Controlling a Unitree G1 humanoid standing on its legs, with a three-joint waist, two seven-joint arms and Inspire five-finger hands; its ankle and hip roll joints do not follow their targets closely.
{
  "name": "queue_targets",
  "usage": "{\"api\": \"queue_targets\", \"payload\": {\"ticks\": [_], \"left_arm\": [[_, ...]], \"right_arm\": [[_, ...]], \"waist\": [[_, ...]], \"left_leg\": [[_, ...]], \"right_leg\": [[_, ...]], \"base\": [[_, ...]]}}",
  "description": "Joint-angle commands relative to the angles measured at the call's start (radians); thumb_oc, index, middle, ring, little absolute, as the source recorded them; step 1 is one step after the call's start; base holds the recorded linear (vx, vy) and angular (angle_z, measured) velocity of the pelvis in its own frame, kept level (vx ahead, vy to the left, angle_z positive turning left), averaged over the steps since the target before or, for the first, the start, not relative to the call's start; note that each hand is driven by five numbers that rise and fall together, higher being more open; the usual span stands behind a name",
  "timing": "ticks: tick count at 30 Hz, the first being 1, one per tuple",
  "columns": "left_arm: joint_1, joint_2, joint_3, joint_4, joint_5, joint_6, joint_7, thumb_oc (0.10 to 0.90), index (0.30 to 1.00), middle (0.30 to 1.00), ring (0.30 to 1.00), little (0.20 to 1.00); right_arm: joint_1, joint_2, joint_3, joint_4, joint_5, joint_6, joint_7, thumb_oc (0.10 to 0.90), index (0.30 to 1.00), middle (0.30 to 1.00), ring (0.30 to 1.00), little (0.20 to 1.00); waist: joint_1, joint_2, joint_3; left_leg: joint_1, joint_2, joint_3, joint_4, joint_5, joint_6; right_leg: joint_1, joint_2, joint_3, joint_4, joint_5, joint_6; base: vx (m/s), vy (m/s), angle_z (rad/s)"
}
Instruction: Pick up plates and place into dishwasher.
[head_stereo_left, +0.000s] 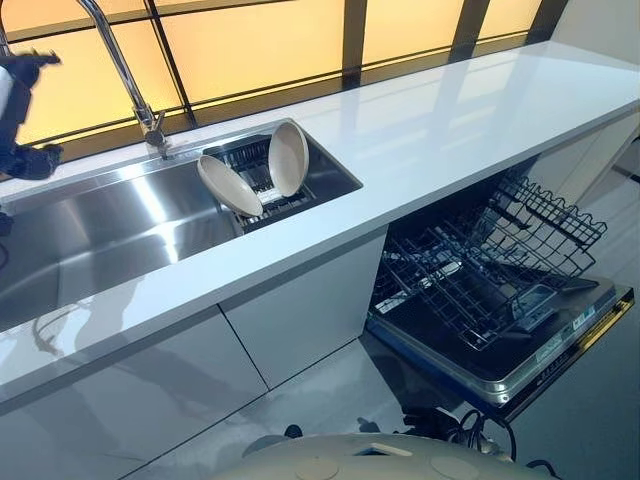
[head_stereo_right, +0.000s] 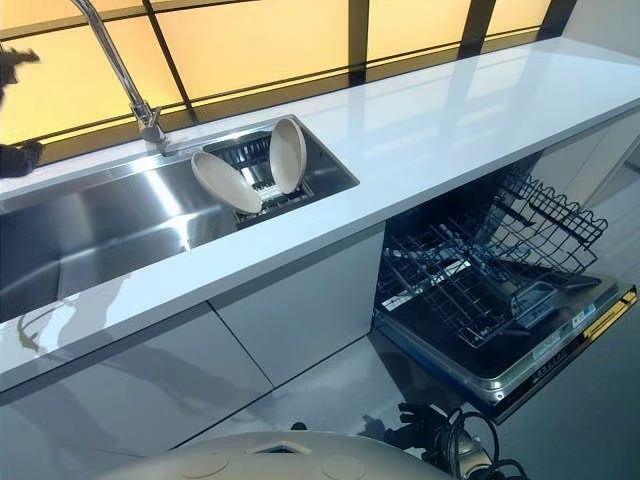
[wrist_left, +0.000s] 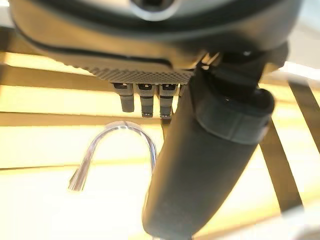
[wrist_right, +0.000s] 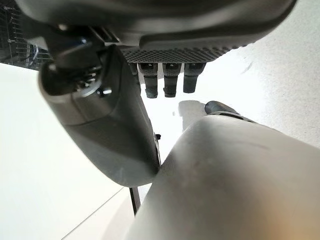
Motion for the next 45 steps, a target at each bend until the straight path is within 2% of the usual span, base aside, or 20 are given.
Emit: {"api": "queue_targets", "payload": {"ticks": [1, 6, 13, 22, 34, 39, 45], "left_arm": [[-0.201, 0.103, 0.021, 0.065, 0.077, -0.027, -0.001, 0.8, 0.9, 0.9, 0.9, 0.9], [-0.296, 0.119, -0.096, 0.108, 0.115, -0.039, -0.04, 0.8, 0.9, 0.9, 0.9, 0.9], [-0.375, 0.101, -0.181, 0.118, 0.124, -0.038, -0.062, 0.8, 0.9, 0.9, 0.9, 0.9], [-0.377, 0.06, -0.211, 0.129, 0.197, -0.038, -0.084, 0.8, 0.9, 0.9, 0.9, 0.9], [-0.378, -0.013, -0.274, 0.155, 0.243, 0.0, -0.137, 0.8, 0.9, 0.9, 0.9, 0.9], [-0.381, -0.056, -0.297, 0.17, 0.263, 0.023, -0.133, 0.8, 0.9, 0.9, 0.9, 0.9], [-0.376, -0.082, -0.291, 0.168, 0.26, 0.094, -0.114, 0.8, 0.9, 0.9, 0.9, 0.9]], "right_arm": [[-0.015, -0.05, 0.025, -0.025, -0.006, -0.008, 0.037, 0.8, 0.9, 0.9, 0.9, 0.9], [-0.015, -0.06, 0.017, -0.003, -0.021, -0.019, 0.046, 0.8, 0.9, 0.9, 0.9, 0.9], [-0.012, -0.064, 0.006, 0.014, -0.024, -0.029, 0.051, 0.8, 0.9, 0.9, 0.9, 0.9], [-0.013, -0.056, 0.001, 0.023, -0.021, -0.039, 0.047, 0.8, 0.9, 0.9, 0.9, 0.9], [-0.019, -0.053, -0.007, 0.036, -0.021, -0.037, 0.042, 0.8, 0.9, 0.9, 0.9, 0.9], [-0.023, -0.048, -0.01, 0.051, -0.023, -0.047, 0.038, 0.8, 0.9, 0.9, 0.9, 0.9], [-0.026, -0.045, -0.011, 0.058, -0.021, -0.05, 0.035, 0.8, 0.9, 0.9, 0.9, 0.9]], "waist": [[-0.025, 0.031, 0.021], [-0.04, 0.034, 0.023], [-0.049, 0.031, 0.029], [-0.063, 0.026, 0.033], [-0.087, 0.024, 0.032], [-0.093, 0.022, 0.035], [-0.097, 0.02, 0.038]], "left_leg": [[0.071, -0.088, 0.058, 0.031, -0.178, 0.075], [0.072, -0.089, 0.072, 0.032, -0.181, 0.077], [0.073, -0.089, 0.083, 0.035, -0.185, 0.08], [0.076, -0.087, 0.098, 0.03, -0.187, 0.079], [0.074, -0.087, 0.115, 0.028, -0.186, 0.08], [0.072, -0.088, 0.122, 0.03, -0.187, 0.082], [0.071, -0.087, 0.128, 0.026, -0.185, 0.081]], "right_leg": [[-0.098, 0.001, 0.003, 0.097, -0.003, 0.046], [-0.104, -0.001, 0.011, 0.097, 0.003, 0.054], [-0.112, -0.002, 0.021, 0.098, 0.008, 0.06], [-0.114, 0.007, 0.045, 0.085, 0.019, 0.062], [-0.122, 0.022, 0.082, 0.072, 0.029, 0.058], [-0.126, 0.025, 0.089, 0.071, 0.032, 0.059], [-0.128, 0.03, 0.097, 0.063, 0.036, 0.057]], "base": [[0.0, 0.0, 0.0], [0.0, 0.007, -0.02], [0.0, 0.0, 0.0], [0.0, -0.001, -0.03], [-0.01, -0.002, -0.08], [0.0, -0.006, -0.08], [0.01, -0.005, -0.07]]}}
